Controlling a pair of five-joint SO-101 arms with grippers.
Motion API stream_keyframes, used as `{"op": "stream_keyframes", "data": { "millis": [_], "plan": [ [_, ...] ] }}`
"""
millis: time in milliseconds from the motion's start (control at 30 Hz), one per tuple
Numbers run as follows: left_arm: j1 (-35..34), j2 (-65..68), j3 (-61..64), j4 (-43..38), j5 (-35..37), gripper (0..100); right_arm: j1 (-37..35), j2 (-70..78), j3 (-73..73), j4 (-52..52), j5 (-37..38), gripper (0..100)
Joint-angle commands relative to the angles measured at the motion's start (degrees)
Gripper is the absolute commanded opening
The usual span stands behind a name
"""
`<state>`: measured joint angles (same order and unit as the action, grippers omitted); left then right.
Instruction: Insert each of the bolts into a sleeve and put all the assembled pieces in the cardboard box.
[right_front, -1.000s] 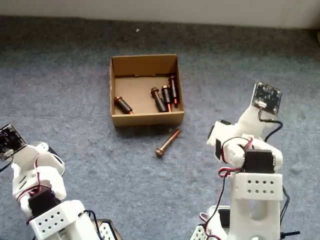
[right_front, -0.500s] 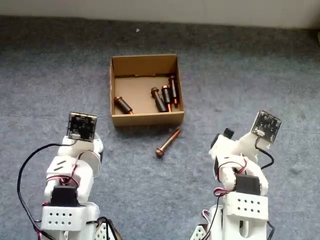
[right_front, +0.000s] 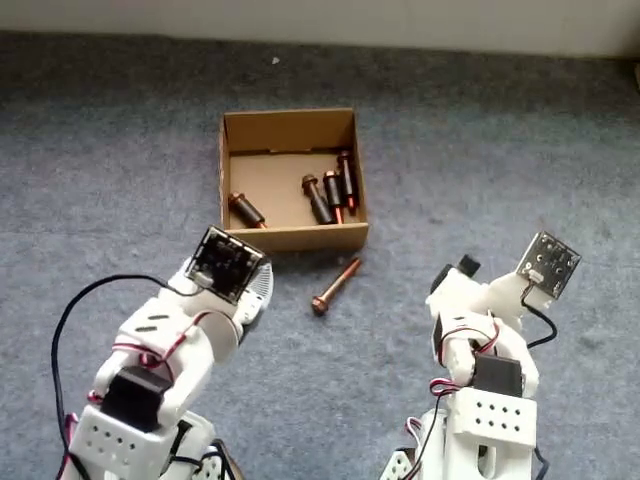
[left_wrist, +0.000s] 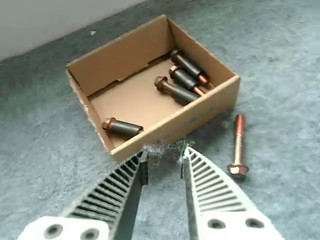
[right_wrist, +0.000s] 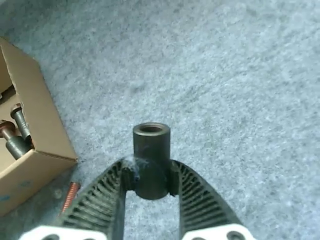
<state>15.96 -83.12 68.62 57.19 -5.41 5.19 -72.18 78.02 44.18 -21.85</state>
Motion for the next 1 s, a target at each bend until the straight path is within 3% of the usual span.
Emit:
{"op": "stream_keyframes", "data": {
  "millis": [0, 567, 967],
  "plan": [
    [3.5, 12.9, -5.6, -2.6, -0.6, 14, 1.5, -1.1, -0.5, -1.4, -0.4, 0.5],
    [14.0, 79.5, -46.3, -3.5, -0.4, 14, 4.6, -1.2, -0.5, -1.4, -0.4, 0.5],
    [16.4, 103.1, -64.2, -3.3, -0.3, 14, 4.6, -1.3, -0.5, -1.4, -0.4, 0.5]
  ]
}}
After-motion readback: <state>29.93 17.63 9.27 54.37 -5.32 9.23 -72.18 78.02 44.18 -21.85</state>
